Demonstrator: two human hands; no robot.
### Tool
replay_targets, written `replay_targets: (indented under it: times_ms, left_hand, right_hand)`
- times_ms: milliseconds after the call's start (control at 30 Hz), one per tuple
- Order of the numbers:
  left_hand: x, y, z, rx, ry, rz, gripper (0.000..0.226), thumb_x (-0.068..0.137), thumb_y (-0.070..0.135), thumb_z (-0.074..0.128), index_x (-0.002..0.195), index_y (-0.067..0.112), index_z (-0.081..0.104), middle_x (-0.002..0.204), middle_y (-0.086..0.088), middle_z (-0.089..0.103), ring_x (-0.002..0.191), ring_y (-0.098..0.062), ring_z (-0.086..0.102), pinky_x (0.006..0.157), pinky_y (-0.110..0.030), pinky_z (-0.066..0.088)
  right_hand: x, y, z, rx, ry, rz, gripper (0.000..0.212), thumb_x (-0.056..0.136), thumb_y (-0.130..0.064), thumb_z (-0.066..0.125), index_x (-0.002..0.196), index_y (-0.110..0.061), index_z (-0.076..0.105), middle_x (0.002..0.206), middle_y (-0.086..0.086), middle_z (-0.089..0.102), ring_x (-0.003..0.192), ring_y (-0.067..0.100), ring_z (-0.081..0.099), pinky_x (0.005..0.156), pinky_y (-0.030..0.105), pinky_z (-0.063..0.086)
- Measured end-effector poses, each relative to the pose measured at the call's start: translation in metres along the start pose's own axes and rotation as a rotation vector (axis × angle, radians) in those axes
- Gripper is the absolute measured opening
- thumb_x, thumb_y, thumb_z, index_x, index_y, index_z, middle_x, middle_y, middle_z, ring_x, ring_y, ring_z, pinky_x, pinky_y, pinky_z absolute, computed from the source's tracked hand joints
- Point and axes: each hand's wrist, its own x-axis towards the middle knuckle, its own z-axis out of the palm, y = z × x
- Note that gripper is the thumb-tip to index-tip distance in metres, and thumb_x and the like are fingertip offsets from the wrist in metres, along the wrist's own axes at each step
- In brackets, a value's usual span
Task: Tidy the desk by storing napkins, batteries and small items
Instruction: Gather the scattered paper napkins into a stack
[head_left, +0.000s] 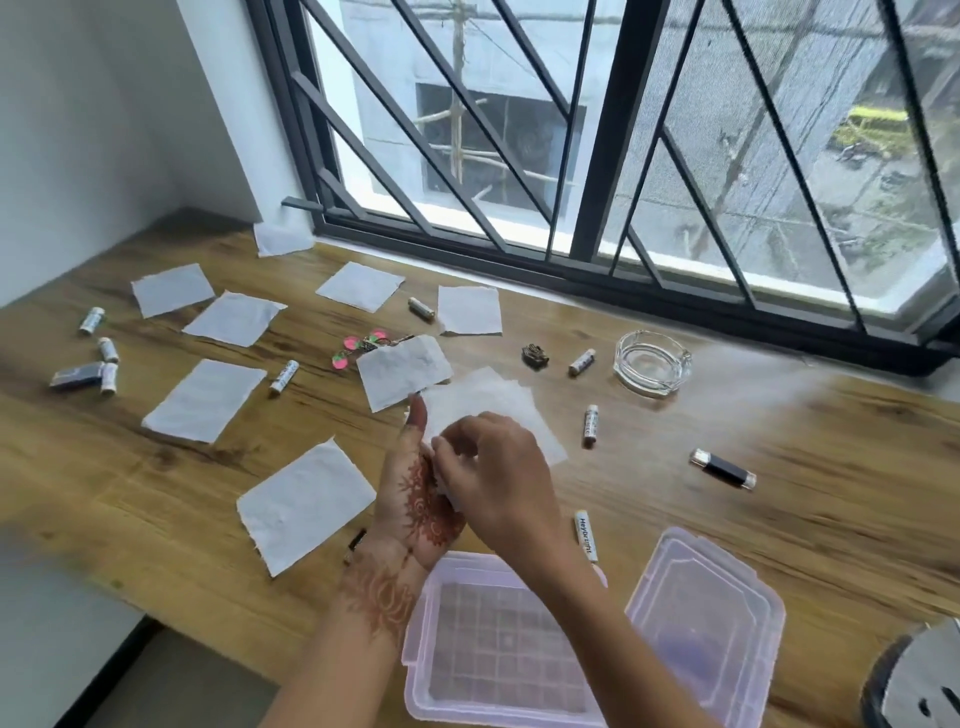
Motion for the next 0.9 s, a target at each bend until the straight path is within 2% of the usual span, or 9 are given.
replay_targets:
  times_ms: [100,233,333,467,667,733,800,867,900]
  left_hand:
    - [-0.004,0.006,-0.005,0.025,0.032,-0.022,0.045,0.078,0.054,0.055,0.069,0.011,0.064,0.068,-0.002,0.06,0.074,-0.014,0.061,0.074,-0.026,0.045]
    - [0.001,0.02,-0.016,0.007,0.079,0.026,0.038,0.091,0.036,0.046,0.075,0.007,0.065,0.059,-0.006,0.067,0.054,-0.015,0.067,0.052,-0.023,0.054]
    - [0.007,0.042,-0.026,-0.02,0.083,0.064,0.031,0.095,0.026,0.041,0.095,0.005,0.063,0.075,-0.011,0.073,0.062,-0.021,0.071,0.053,-0.033,0.057]
    - [0.015,0.076,-0.049,0.014,0.097,0.073,0.034,0.096,0.027,0.041,0.112,0.004,0.06,0.092,-0.013,0.074,0.078,-0.023,0.072,0.06,-0.037,0.06]
    - [0.024,0.124,-0.072,0.024,0.083,0.119,0.034,0.098,0.024,0.037,0.094,0.01,0.068,0.086,-0.007,0.075,0.075,-0.019,0.072,0.055,-0.033,0.058]
    - [0.025,0.136,-0.077,0.045,0.088,0.134,0.028,0.098,0.023,0.036,0.097,0.012,0.063,0.083,-0.006,0.075,0.074,-0.019,0.072,0.059,-0.034,0.059]
    - [0.028,0.147,-0.085,0.051,0.101,0.12,0.026,0.097,0.024,0.038,0.103,0.012,0.061,0.089,-0.007,0.075,0.087,-0.023,0.07,0.07,-0.04,0.056]
    - [0.031,0.158,-0.091,0.046,0.117,0.093,0.029,0.096,0.026,0.041,0.115,0.012,0.059,0.101,-0.009,0.072,0.101,-0.027,0.065,0.077,-0.044,0.054]
    - [0.032,0.161,-0.093,0.041,0.118,0.085,0.03,0.096,0.026,0.042,0.118,0.011,0.058,0.1,-0.009,0.073,0.098,-0.027,0.067,0.073,-0.044,0.057]
  right_hand:
    - [0.001,-0.005,0.005,-0.035,-0.093,-0.011,0.028,0.085,-0.026,0.048,0.077,-0.006,0.067,0.079,0.006,0.06,0.077,0.021,0.053,0.07,0.041,0.047]
    - [0.011,-0.016,0.007,0.073,-0.193,0.024,0.025,0.085,-0.018,0.047,0.086,-0.008,0.069,0.089,0.004,0.066,0.081,0.015,0.057,0.074,0.037,0.05]
    - [0.031,-0.02,0.01,0.178,-0.083,0.062,0.024,0.086,-0.013,0.05,0.099,-0.012,0.07,0.097,-0.003,0.07,0.082,0.006,0.059,0.072,0.017,0.047]
    - [0.077,-0.005,0.025,0.194,0.107,0.181,0.022,0.086,-0.012,0.054,0.102,-0.009,0.069,0.096,0.001,0.07,0.076,0.003,0.057,0.062,0.003,0.04]
    - [0.142,0.049,0.074,0.097,0.119,0.484,0.031,0.085,-0.026,0.061,0.103,-0.001,0.065,0.101,0.011,0.067,0.096,0.023,0.06,0.077,0.028,0.043]
    - [0.153,0.06,0.087,0.102,0.067,0.564,0.037,0.082,-0.033,0.065,0.098,0.0,0.064,0.098,0.012,0.066,0.093,0.023,0.059,0.071,0.027,0.04]
    - [0.158,0.064,0.098,0.123,0.047,0.631,0.039,0.079,-0.038,0.068,0.092,-0.001,0.063,0.093,0.011,0.063,0.085,0.02,0.055,0.064,0.026,0.038]
    - [0.16,0.064,0.104,0.138,0.077,0.67,0.035,0.078,-0.036,0.07,0.089,-0.004,0.064,0.092,0.008,0.064,0.086,0.021,0.058,0.067,0.029,0.042]
    - [0.161,0.064,0.105,0.133,0.096,0.679,0.029,0.077,-0.033,0.071,0.085,-0.005,0.065,0.09,0.007,0.065,0.086,0.021,0.06,0.071,0.031,0.046]
